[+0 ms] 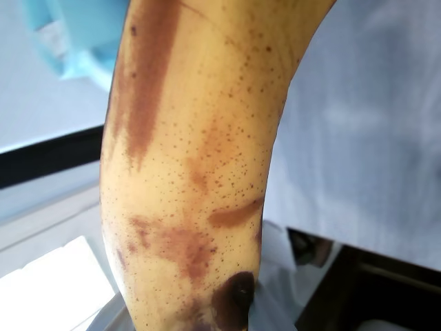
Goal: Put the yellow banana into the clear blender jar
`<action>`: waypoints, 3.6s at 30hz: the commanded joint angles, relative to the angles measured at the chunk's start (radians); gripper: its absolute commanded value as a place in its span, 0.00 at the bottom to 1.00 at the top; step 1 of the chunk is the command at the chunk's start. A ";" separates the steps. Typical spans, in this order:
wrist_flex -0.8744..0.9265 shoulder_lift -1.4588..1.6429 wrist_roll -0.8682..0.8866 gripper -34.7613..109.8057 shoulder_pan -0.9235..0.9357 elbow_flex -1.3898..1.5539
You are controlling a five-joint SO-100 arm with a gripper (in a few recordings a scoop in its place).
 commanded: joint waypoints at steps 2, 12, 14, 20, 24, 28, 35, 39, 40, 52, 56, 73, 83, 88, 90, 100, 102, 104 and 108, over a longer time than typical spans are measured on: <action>-0.058 0.176 0.009 0.24 -0.026 -0.094; -0.209 0.449 0.009 0.24 0.017 -0.094; -0.225 0.471 0.005 0.24 0.048 -0.101; -0.256 0.535 0.003 0.24 0.141 -0.121; -0.282 0.568 0.002 0.24 0.175 -0.121; -0.295 0.584 0.002 0.24 0.229 -0.121; -0.278 0.591 0.017 0.24 0.453 -0.077; -0.308 0.589 0.052 0.24 0.611 0.034; -0.322 0.588 0.057 0.24 0.649 0.061; -0.517 0.367 0.132 0.24 0.888 0.225; -0.534 0.324 0.132 0.24 0.887 0.225; -0.514 0.288 0.126 0.46 0.864 0.230; -0.098 0.287 0.107 0.45 0.773 -0.117; 0.175 0.298 0.097 0.45 0.584 -0.330; 0.238 0.330 0.097 0.45 0.488 -0.330; 0.325 0.436 0.071 0.45 0.353 0.133; 0.244 0.502 0.060 0.45 0.373 0.302; 0.176 0.572 0.040 0.45 0.388 0.456; 0.106 0.738 0.015 0.45 0.408 0.683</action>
